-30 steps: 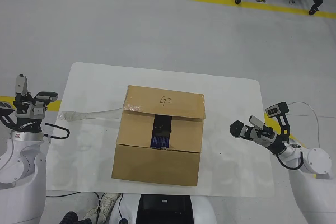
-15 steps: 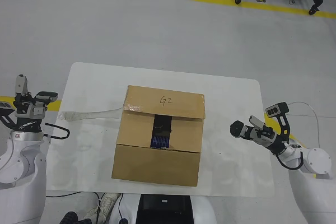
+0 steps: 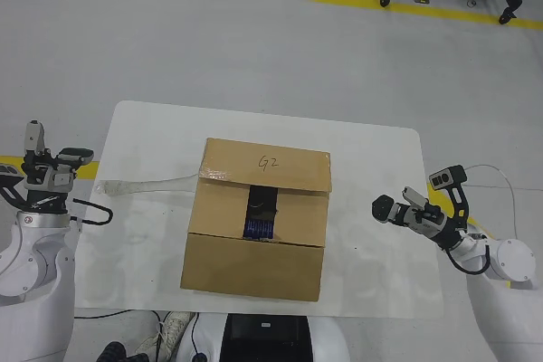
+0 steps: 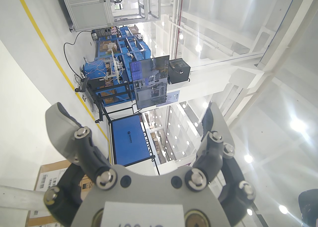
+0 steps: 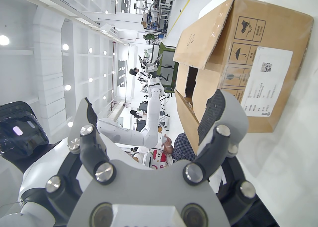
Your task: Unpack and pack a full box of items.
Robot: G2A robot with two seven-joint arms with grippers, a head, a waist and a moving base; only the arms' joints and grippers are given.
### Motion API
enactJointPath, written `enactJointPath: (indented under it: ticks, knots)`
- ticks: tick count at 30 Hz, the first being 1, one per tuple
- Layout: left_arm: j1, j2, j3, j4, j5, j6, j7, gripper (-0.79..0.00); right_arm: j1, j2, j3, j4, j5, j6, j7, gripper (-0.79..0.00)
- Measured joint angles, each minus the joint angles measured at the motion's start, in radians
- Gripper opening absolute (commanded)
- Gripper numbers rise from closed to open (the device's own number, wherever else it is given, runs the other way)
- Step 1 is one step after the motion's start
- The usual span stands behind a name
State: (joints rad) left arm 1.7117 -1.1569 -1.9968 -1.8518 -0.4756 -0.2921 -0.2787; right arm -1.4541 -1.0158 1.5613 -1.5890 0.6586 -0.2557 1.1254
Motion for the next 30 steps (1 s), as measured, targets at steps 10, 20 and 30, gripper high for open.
enactJointPath:
  ticks: [10, 20, 30]
  knots:
    - [0.004, -0.002, 0.019, -0.009, 0.008, 0.017, -0.021, 0.0, 0.0, 0.0, 0.0, 0.0, 0.0, 0.0, 0.0, 0.0]
    - [-0.017, -0.003, 0.09, -0.009, -0.213, 0.072, -0.282, 0.0, 0.0, 0.0, 0.0, 0.0, 0.0, 0.0, 0.0, 0.0]
    - [-0.103, 0.009, 0.155, 0.01, -0.262, 0.106, -0.564, 0.0, 0.0, 0.0, 0.0, 0.0, 0.0, 0.0, 0.0, 0.0]
